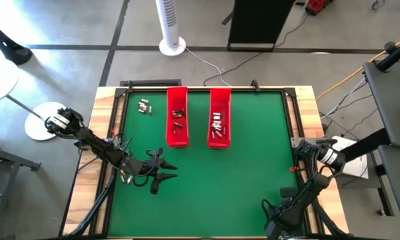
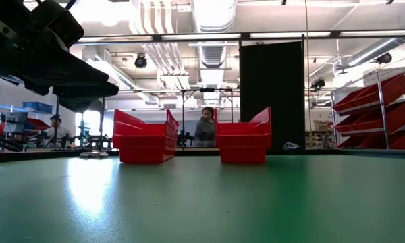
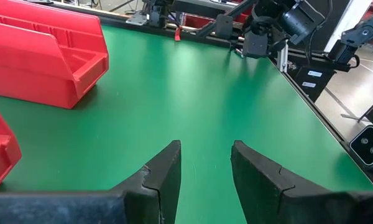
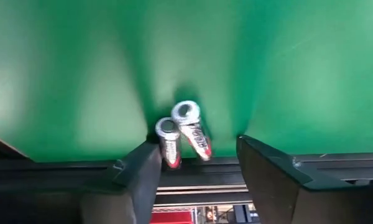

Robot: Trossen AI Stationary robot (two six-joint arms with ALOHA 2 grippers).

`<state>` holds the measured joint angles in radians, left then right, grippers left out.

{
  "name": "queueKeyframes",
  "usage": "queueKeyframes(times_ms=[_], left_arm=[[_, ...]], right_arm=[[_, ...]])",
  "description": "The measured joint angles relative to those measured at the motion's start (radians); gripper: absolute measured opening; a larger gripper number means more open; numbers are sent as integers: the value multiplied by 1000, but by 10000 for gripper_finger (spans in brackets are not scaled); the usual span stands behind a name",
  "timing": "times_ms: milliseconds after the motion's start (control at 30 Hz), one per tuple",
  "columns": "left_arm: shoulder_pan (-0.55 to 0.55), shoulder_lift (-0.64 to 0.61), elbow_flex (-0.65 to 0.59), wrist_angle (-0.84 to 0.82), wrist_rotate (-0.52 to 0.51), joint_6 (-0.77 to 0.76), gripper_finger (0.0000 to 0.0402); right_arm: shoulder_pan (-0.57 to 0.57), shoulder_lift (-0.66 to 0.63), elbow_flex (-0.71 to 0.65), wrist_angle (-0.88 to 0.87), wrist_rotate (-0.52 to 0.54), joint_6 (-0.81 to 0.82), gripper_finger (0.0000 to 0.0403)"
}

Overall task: Sort batteries
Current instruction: Put the silver battery into the right red bin

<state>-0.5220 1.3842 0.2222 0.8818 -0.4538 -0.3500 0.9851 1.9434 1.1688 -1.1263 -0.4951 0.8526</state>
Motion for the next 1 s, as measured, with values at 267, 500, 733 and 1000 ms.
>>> queueKeyframes(times_ms=[267, 500, 733, 1000], left_arm=[[0, 0, 0, 0, 0, 0, 121], [0, 0, 0, 0, 0, 0, 121], [0, 0, 0, 0, 0, 0, 121], [0, 0, 0, 0, 0, 0, 121]], right_arm=[[-45, 0, 6, -6, 36, -40, 151], [-108, -1, 66, -4, 164, -40, 124], [-157, -8, 108, 7, 237, -16, 110], [-73, -81, 144, -64, 234, 160, 117]])
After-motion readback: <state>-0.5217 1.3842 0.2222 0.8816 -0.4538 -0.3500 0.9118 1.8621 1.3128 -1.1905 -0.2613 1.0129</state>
